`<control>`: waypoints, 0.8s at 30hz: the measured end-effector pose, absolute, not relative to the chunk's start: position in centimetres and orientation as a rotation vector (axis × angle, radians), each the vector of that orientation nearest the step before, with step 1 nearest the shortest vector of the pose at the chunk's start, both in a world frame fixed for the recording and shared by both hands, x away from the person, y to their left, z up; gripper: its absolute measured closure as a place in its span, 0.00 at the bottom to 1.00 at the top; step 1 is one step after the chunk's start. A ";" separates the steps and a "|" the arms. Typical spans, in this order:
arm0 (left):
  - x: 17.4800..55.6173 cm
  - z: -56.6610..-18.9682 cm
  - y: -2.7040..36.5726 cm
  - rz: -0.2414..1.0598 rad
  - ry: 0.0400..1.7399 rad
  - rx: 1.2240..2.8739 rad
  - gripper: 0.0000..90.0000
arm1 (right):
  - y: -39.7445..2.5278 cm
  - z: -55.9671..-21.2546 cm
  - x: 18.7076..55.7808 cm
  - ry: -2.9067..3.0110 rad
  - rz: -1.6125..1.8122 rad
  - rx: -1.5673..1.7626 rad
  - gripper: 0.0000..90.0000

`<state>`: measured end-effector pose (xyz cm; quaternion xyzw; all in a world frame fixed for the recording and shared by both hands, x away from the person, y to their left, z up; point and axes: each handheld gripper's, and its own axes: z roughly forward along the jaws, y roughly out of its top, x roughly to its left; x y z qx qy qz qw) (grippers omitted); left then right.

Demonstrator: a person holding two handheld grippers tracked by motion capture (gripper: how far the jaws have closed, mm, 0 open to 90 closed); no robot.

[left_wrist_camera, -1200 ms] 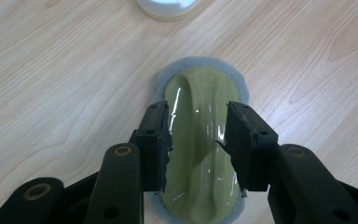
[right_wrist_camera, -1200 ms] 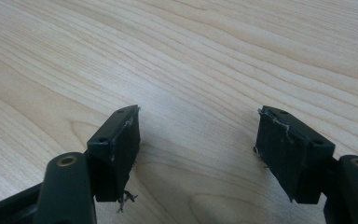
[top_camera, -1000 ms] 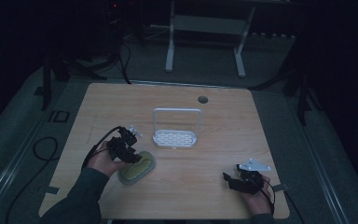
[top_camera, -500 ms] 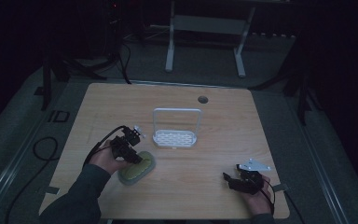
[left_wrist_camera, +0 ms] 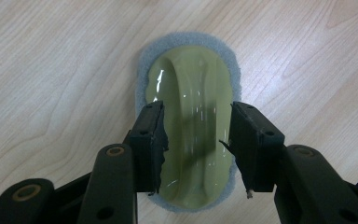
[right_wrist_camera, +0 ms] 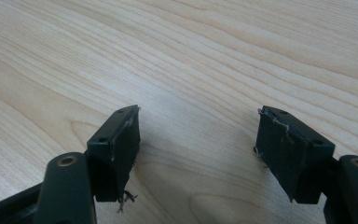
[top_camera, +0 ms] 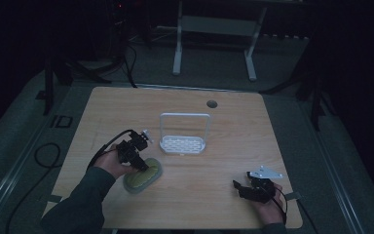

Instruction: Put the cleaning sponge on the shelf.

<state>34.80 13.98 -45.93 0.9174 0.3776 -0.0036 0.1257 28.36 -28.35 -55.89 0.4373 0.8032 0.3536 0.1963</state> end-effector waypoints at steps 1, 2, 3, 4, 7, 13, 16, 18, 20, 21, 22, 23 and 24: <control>34.9 -45.9 14.0 -0.014 1.094 2.679 0.62 | -28.3 -55.9 28.4 2.250 0.990 1.224 0.33; 34.9 -46.0 13.9 -0.017 1.097 2.681 0.62 | -28.3 -55.9 28.4 2.250 0.991 1.224 0.33; 34.9 -46.0 13.9 -0.019 1.100 2.682 0.61 | -28.3 -55.9 28.4 2.250 0.991 1.224 0.33; 35.0 -46.0 13.9 -0.020 1.096 2.687 0.62 | -28.3 -55.9 28.4 2.250 0.991 1.225 0.33; 35.1 -46.1 13.7 -0.031 1.100 2.697 0.62 | -28.3 -55.9 28.4 2.250 0.991 1.225 0.33; 35.2 -46.2 13.5 -0.051 1.105 2.721 0.61 | -28.3 -55.9 28.4 2.250 0.991 1.225 0.33; 35.3 -46.4 13.4 -0.056 1.105 2.735 0.61 | -28.3 -55.9 28.4 2.250 0.990 1.225 0.33; 35.4 -46.4 13.4 -0.061 1.112 2.735 0.61 | -28.3 -55.9 28.4 2.250 0.990 1.225 0.33; 35.4 -46.5 13.4 -0.066 1.118 2.737 0.61 | -28.3 -55.9 28.4 2.250 0.991 1.225 0.33; 35.4 -46.6 13.4 -0.069 1.118 2.740 0.61 | -28.3 -55.9 28.4 2.250 0.991 1.224 0.33; 35.4 -46.6 13.3 -0.072 1.120 2.743 0.61 | -28.3 -55.9 28.4 2.250 0.990 1.225 0.33; 35.4 -46.7 13.3 -0.074 1.123 2.747 0.61 | -28.3 -55.9 28.4 2.250 0.991 1.224 0.33; 35.5 -46.7 13.3 -0.079 1.127 2.752 0.61 | -28.3 -55.9 28.4 2.250 0.990 1.225 0.33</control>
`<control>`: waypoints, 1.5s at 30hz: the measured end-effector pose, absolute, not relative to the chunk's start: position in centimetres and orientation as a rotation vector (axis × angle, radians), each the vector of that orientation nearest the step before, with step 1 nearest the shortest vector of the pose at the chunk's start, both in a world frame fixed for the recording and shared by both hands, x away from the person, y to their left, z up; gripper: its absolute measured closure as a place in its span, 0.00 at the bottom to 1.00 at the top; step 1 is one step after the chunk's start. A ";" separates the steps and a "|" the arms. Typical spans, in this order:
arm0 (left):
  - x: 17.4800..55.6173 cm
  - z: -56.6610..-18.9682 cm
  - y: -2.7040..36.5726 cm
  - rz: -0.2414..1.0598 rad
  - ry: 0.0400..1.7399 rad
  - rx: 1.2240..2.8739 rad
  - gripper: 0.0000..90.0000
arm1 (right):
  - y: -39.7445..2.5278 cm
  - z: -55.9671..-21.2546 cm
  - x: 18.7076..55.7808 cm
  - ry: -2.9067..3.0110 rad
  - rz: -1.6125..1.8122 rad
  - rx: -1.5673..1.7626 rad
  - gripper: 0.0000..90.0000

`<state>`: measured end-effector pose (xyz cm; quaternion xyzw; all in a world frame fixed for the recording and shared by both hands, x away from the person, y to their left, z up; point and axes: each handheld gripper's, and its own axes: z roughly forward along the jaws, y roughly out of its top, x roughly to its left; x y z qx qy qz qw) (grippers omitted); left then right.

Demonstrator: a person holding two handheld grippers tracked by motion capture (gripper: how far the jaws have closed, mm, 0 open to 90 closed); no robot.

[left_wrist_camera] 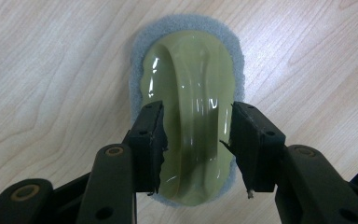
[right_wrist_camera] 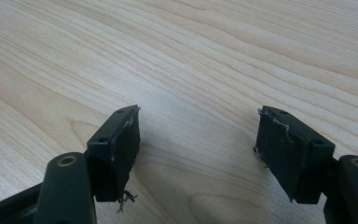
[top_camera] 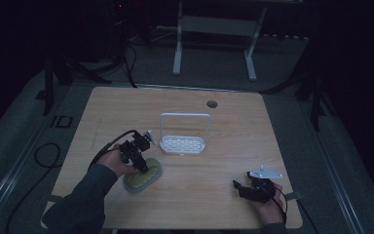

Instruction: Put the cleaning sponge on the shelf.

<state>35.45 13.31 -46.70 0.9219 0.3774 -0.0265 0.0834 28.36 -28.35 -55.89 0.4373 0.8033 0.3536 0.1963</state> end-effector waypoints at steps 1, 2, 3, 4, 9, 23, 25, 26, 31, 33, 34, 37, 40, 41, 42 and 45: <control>35.5 -46.7 13.3 -0.083 1.125 2.756 0.61 | -28.3 -55.9 28.4 2.250 0.990 1.225 0.33; 35.5 -46.8 13.3 -0.087 1.129 2.758 0.62 | -28.3 -55.9 28.4 2.250 0.990 1.225 0.33; 35.5 -46.8 13.3 -0.089 1.130 2.760 0.62 | -28.3 -55.9 28.4 2.250 0.991 1.225 0.33; 35.5 -46.9 13.3 -0.092 1.132 2.759 0.62 | -28.3 -55.9 28.4 2.250 0.990 1.225 0.33; 35.6 -47.1 13.3 -0.109 1.140 2.770 0.64 | -28.3 -55.9 28.4 2.250 0.990 1.225 0.33; 35.7 -47.5 13.2 -0.141 1.136 2.794 0.69 | -28.3 -55.9 28.4 2.250 0.991 1.225 0.33; 35.7 -47.6 13.1 -0.143 1.133 2.797 0.70 | -28.3 -55.9 28.4 2.249 0.991 1.225 0.33; 35.7 -47.6 13.1 -0.144 1.132 2.796 0.70 | -28.3 -55.9 28.4 2.250 0.990 1.225 0.33; 35.8 -47.7 13.1 -0.153 1.131 2.798 0.72 | -28.3 -55.9 28.4 2.250 0.991 1.225 0.33; 35.8 -47.7 13.1 -0.155 1.136 2.796 0.72 | -28.3 -55.9 28.4 2.250 0.990 1.225 0.33; 35.8 -47.7 13.1 -0.156 1.137 2.795 0.72 | -28.3 -55.9 28.4 2.250 0.991 1.225 0.33; 35.9 -47.7 13.1 -0.154 1.138 2.790 0.72 | -28.3 -55.9 28.4 2.250 0.991 1.225 0.33; 35.9 -47.7 13.1 -0.156 1.132 2.793 0.74 | -28.3 -55.9 28.4 2.250 0.991 1.225 0.33; 35.9 -47.8 13.1 -0.158 1.130 2.795 0.75 | -28.3 -55.9 28.4 2.250 0.991 1.225 0.33; 35.9 -47.8 13.1 -0.164 1.128 2.796 0.76 | -28.3 -55.9 28.4 2.250 0.991 1.225 0.33; 35.9 -47.8 13.0 -0.159 1.121 2.798 0.79 | -28.3 -55.9 28.4 2.250 0.991 1.225 0.33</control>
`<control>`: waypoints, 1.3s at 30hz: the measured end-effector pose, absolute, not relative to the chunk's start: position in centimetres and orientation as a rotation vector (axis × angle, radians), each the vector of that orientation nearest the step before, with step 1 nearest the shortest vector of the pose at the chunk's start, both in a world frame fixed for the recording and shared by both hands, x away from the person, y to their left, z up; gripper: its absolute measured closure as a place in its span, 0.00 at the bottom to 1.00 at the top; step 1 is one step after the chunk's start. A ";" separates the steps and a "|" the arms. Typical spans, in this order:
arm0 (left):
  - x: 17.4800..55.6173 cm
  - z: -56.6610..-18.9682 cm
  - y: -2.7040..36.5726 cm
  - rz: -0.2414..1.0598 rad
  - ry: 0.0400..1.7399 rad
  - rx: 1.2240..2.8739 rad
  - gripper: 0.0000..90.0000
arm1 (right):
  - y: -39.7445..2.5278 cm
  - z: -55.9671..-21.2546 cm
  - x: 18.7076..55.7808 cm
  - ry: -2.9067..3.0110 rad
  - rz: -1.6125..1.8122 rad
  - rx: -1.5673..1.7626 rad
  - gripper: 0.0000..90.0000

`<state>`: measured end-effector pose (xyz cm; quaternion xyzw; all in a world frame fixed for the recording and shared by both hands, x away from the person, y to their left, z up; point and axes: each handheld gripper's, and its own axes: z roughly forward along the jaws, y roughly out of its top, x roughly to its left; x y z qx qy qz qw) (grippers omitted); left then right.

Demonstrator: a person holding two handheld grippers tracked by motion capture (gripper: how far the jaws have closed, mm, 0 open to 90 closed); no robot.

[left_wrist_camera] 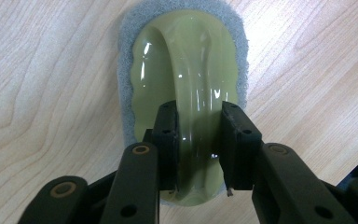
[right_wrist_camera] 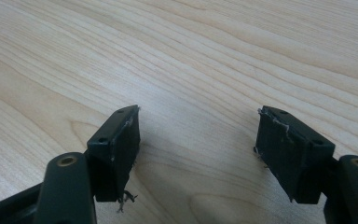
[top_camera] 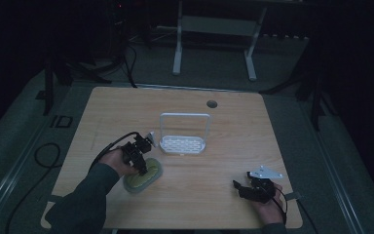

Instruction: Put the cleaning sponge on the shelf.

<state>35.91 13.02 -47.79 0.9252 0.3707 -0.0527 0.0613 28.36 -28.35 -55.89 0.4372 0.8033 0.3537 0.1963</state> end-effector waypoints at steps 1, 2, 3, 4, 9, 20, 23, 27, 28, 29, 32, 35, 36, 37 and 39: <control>35.9 -47.8 13.0 -0.158 1.118 2.803 0.79 | -28.3 -55.9 28.4 2.250 0.991 1.225 0.33; 35.9 -47.8 13.0 -0.157 1.116 2.806 0.79 | -28.3 -55.9 28.4 2.250 0.990 1.225 0.33; 35.9 -47.7 13.0 -0.159 1.114 2.808 0.79 | -28.3 -55.9 28.4 2.250 0.991 1.225 0.33; 35.9 -47.7 13.0 -0.159 1.107 2.814 0.79 | -28.3 -55.9 28.4 2.250 0.990 1.225 0.33; 35.9 -47.7 13.0 -0.159 1.096 2.819 0.80 | -28.3 -55.9 28.4 2.250 0.990 1.225 0.33; 35.8 -47.1 13.0 -0.147 1.072 2.819 0.80 | -28.3 -55.9 28.4 2.250 0.990 1.225 0.33; 35.8 -46.9 12.9 -0.144 1.060 2.820 0.80 | -28.3 -55.9 28.4 2.250 0.991 1.225 0.33; 35.8 -46.6 12.6 -0.130 1.022 2.826 0.80 | -28.3 -55.9 28.4 2.250 0.991 1.224 0.33; 35.8 -46.5 12.5 -0.118 1.015 2.827 0.80 | -28.3 -55.9 28.4 2.250 0.991 1.225 0.33; 35.8 -46.4 12.4 -0.110 1.011 2.824 0.80 | -28.3 -55.9 28.4 2.250 0.991 1.225 0.33; 35.9 -46.0 12.3 -0.096 0.986 2.830 0.80 | -28.3 -55.9 28.4 2.250 0.991 1.225 0.33; 36.0 -45.6 12.1 -0.081 0.974 2.830 0.80 | -28.3 -55.9 28.4 2.250 0.990 1.225 0.33; 36.0 -45.5 12.1 -0.072 0.965 2.830 0.80 | -28.3 -55.9 28.4 2.250 0.990 1.225 0.33; 36.1 -45.5 12.1 -0.074 0.963 2.829 0.80 | -28.3 -55.9 28.4 2.250 0.991 1.225 0.33; 36.1 -45.4 12.0 -0.071 0.957 2.824 0.80 | -28.3 -55.9 28.4 2.250 0.991 1.225 0.33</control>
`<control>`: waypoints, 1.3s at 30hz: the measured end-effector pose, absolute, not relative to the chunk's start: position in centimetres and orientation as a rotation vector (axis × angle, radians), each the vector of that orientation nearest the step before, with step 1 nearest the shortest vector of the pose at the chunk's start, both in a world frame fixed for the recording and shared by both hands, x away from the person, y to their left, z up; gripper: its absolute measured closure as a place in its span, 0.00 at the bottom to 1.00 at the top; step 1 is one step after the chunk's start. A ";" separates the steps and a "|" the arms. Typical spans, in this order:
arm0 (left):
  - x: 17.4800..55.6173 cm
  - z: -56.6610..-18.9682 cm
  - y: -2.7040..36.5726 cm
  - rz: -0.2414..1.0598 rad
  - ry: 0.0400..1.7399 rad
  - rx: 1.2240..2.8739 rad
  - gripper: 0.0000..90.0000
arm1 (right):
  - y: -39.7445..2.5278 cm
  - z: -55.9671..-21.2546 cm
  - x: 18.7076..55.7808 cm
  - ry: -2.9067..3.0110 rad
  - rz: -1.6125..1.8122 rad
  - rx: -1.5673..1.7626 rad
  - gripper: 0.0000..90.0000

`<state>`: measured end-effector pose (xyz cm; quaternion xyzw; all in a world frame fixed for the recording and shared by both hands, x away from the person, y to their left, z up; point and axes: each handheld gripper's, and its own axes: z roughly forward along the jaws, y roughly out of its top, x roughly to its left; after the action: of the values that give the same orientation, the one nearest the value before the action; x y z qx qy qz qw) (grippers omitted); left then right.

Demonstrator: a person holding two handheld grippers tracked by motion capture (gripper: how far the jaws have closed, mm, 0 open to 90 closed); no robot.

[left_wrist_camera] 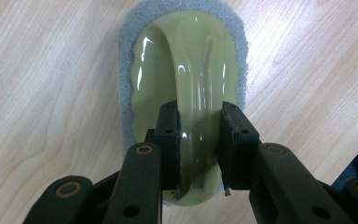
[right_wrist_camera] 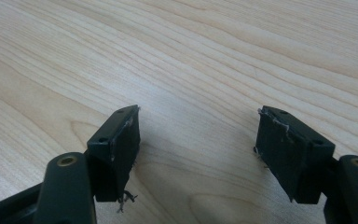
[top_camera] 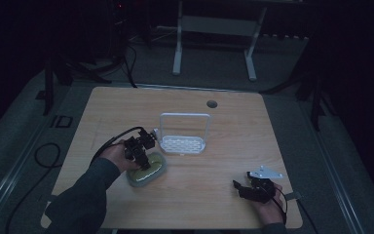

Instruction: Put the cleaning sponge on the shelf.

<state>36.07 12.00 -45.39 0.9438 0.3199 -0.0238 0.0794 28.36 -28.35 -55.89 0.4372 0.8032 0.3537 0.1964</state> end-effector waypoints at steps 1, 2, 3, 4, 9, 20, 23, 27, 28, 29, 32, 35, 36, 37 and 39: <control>36.1 -45.4 12.0 -0.072 0.951 2.822 0.80 | -28.3 -55.9 28.4 2.250 0.991 1.225 0.33; 36.1 -45.3 11.9 -0.076 0.947 2.823 0.80 | -28.3 -55.9 28.4 2.250 0.991 1.225 0.33; 36.2 -45.3 11.9 -0.076 0.941 2.828 0.80 | -28.3 -55.9 28.4 2.250 0.990 1.225 0.33; 36.1 -45.3 11.8 -0.073 0.937 2.824 0.80 | -28.3 -55.9 28.4 2.250 0.991 1.225 0.33; 36.4 -45.1 11.6 -0.075 0.901 2.830 0.80 | -28.3 -55.9 28.4 2.250 0.990 1.225 0.33; 36.6 -44.6 11.4 -0.046 0.827 2.835 0.80 | -28.3 -55.9 28.4 2.250 0.991 1.224 0.33; 36.6 -44.4 11.2 -0.032 0.791 2.841 0.80 | -28.3 -55.9 28.4 2.250 0.991 1.225 0.33; 36.7 -44.1 10.8 -0.009 0.750 2.849 0.80 | -28.3 -55.9 28.4 2.250 0.991 1.225 0.33; 36.7 -44.1 10.7 -0.009 0.745 2.851 0.80 | -28.3 -55.9 28.4 2.250 0.991 1.225 0.33; 36.8 -44.1 10.6 -0.007 0.739 2.851 0.80 | -28.3 -55.9 28.4 2.250 0.991 1.225 0.33; 36.9 -44.0 10.4 0.003 0.736 2.854 0.80 | -28.4 -55.9 28.4 2.250 0.991 1.225 0.33; 37.0 -44.0 10.0 0.012 0.704 2.858 0.80 | -28.4 -55.9 28.4 2.250 0.991 1.225 0.33; 37.1 -43.9 9.9 0.018 0.696 2.863 0.80 | -28.4 -55.9 28.4 2.250 0.991 1.225 0.33; 37.1 -43.9 9.8 0.020 0.695 2.862 0.80 | -28.4 -55.9 28.4 2.250 0.991 1.225 0.33; 37.2 -43.7 9.7 0.024 0.684 2.865 0.80 | -28.4 -55.9 28.4 2.250 0.991 1.225 0.33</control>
<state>37.21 9.69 -43.71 0.9680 0.2310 0.0082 0.0981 28.37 -28.35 -55.89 0.4372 0.8032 0.3537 0.1962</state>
